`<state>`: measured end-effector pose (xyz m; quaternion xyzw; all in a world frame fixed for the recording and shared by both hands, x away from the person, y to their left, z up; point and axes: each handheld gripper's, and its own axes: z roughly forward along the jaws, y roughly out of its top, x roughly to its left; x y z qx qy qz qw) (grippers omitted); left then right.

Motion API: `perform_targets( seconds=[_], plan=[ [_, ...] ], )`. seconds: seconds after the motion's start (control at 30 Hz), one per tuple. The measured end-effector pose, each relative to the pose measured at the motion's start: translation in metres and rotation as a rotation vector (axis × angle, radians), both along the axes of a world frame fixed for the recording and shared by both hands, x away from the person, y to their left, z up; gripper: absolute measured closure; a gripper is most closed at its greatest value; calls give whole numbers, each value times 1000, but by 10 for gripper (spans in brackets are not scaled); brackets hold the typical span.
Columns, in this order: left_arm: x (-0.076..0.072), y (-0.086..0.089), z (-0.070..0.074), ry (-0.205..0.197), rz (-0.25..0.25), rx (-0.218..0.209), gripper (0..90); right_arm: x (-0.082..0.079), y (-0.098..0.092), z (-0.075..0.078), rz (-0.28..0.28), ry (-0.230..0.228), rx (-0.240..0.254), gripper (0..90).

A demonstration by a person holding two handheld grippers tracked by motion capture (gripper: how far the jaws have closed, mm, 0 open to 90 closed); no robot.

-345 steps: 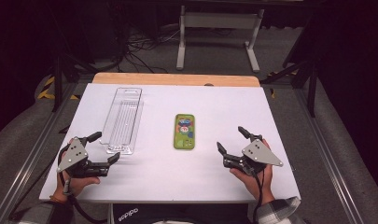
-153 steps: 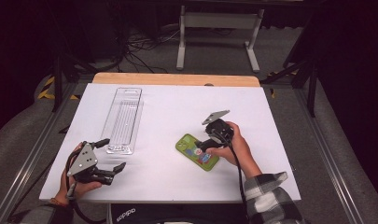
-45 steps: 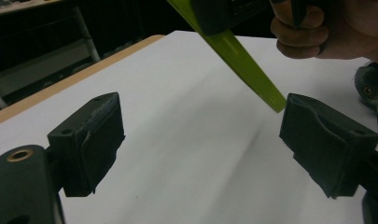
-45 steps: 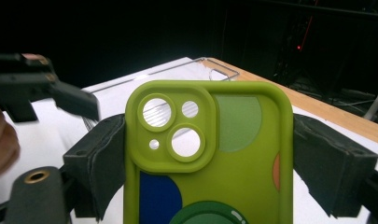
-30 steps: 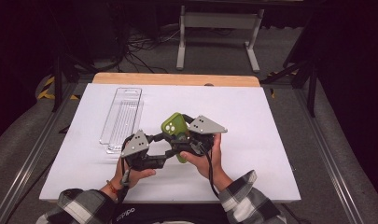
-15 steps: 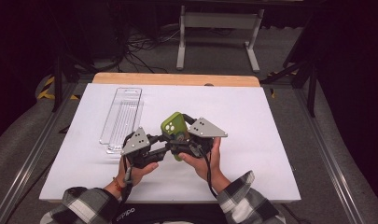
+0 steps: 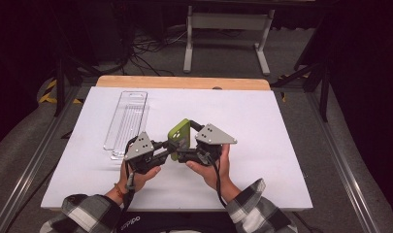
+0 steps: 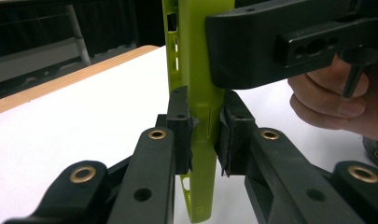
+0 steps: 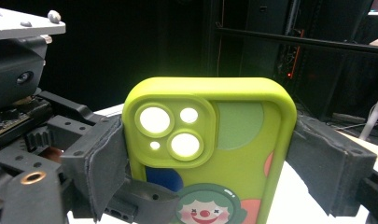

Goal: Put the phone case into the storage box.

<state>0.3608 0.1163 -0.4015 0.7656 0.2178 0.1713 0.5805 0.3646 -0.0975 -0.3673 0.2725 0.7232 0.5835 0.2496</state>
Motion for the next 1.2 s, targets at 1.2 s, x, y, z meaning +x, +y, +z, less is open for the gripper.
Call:
perform_targets(
  seconds=[1.2],
  plan=[
    [-3,10,4,-66,-4,88,780,-15,-36,1,-8,-103,-177,138]
  ],
)
